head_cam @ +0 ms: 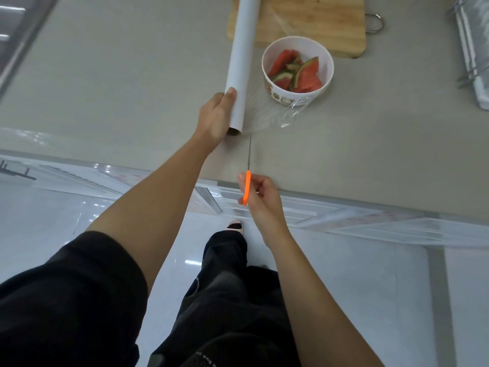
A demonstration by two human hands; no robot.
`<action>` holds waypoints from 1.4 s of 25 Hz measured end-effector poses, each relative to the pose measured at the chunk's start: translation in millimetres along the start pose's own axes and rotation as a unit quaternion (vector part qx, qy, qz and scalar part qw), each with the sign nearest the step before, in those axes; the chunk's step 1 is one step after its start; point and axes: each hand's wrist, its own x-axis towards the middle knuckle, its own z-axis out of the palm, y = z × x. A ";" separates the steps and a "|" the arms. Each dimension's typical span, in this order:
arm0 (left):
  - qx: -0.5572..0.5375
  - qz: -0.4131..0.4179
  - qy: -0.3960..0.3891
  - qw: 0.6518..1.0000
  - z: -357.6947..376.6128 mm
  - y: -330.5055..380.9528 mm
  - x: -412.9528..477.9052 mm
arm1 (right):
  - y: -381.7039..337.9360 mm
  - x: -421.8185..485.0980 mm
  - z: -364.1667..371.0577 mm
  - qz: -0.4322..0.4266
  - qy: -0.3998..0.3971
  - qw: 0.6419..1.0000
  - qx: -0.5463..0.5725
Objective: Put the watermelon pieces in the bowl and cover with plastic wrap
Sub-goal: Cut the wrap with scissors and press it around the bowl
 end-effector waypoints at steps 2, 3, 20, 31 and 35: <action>-0.006 -0.009 -0.014 1.000 -1.4 0.4 0.9 | -3.2 0.8 3.9 0.015 -0.008 1.000 -0.004; -0.014 -0.016 -0.021 1.000 -1.3 0.8 0.5 | -4.8 1.7 5.8 0.024 -0.012 1.000 -0.006; 0.002 -0.006 -0.034 0.999 -2.8 1.5 -0.8 | -30.9 47.3 18.9 -0.016 -0.005 0.999 0.033; -0.027 -0.009 -0.063 0.998 -5.1 4.7 -4.4 | -42.1 81.5 15.8 -0.055 0.007 0.997 0.044; -0.030 -0.009 -0.072 0.997 -6.9 4.2 -3.8 | -53.2 101.4 16.6 -0.074 0.013 0.997 0.031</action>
